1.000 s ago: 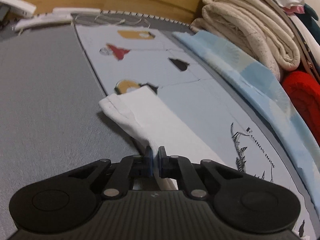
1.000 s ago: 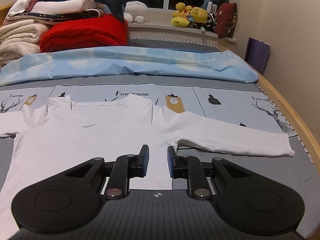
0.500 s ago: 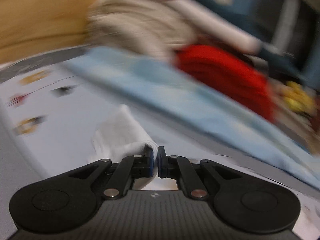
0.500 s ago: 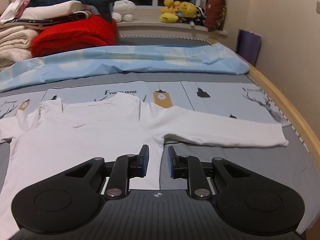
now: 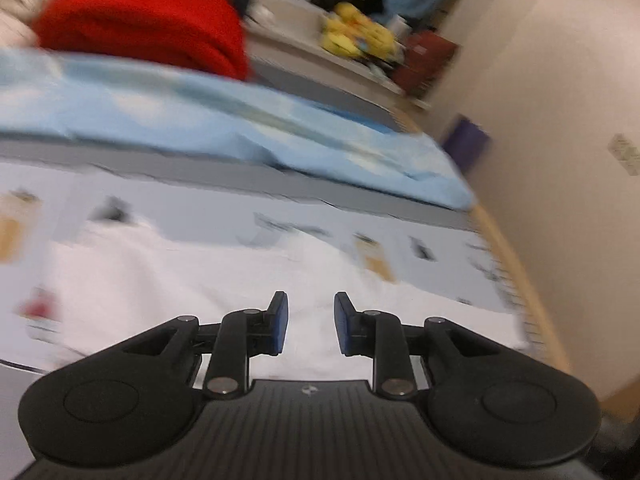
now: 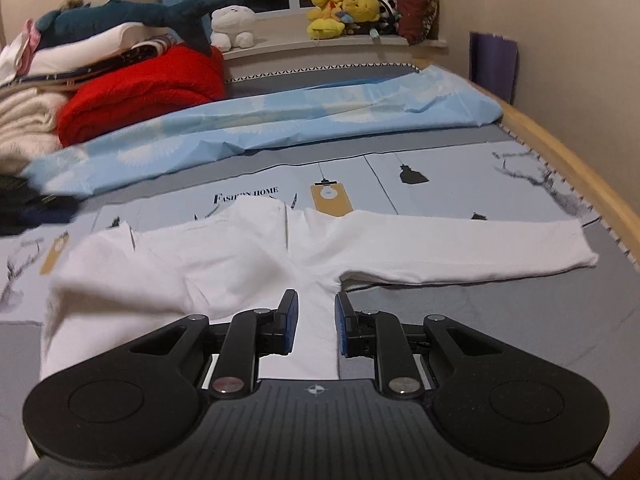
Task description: Fold small clothes
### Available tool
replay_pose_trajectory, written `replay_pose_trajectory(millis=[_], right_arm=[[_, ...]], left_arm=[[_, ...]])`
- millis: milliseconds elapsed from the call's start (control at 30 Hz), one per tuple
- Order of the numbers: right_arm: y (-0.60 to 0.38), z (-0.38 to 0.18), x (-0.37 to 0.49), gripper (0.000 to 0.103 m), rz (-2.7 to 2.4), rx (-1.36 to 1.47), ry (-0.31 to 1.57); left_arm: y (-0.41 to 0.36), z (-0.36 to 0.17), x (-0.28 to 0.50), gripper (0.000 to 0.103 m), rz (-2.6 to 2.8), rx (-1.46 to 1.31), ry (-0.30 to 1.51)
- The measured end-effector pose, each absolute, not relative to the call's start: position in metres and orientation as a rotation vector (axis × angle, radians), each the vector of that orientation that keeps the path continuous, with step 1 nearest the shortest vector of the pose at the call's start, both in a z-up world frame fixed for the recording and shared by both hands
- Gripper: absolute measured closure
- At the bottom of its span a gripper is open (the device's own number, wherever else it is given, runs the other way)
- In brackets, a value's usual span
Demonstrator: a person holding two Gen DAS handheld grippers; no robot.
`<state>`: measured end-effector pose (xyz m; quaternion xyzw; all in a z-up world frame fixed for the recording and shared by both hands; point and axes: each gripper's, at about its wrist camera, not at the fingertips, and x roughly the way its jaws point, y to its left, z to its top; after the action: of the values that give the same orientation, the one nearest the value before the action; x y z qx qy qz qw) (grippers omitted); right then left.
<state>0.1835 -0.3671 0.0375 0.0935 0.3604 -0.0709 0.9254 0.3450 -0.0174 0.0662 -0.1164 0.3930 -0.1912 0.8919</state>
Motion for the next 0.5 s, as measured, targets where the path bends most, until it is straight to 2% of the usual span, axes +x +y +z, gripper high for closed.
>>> replay_pose_trajectory(millis=[67, 200, 333, 500], right_arm=[[-0.367, 0.034, 0.2, 0.102, -0.121, 0.212, 0.721], [-0.367, 0.008, 0.242, 0.101, -0.052, 0.336, 0.734], [-0.371, -0.038, 0.285, 0.1, -0.068, 0.452, 0.837], [-0.379, -0.097, 0.323, 0.09, -0.088, 0.636, 0.944]], left_arm=[[0.005, 0.073, 0.341, 0.074, -0.285, -0.189, 0.798], [0.047, 0.063, 0.335, 0.074, -0.1, -0.145, 0.768], [0.065, 0.046, 0.361, 0.074, 0.03, -0.074, 0.848], [0.085, 0.045, 0.376, 0.074, 0.042, -0.096, 0.843]])
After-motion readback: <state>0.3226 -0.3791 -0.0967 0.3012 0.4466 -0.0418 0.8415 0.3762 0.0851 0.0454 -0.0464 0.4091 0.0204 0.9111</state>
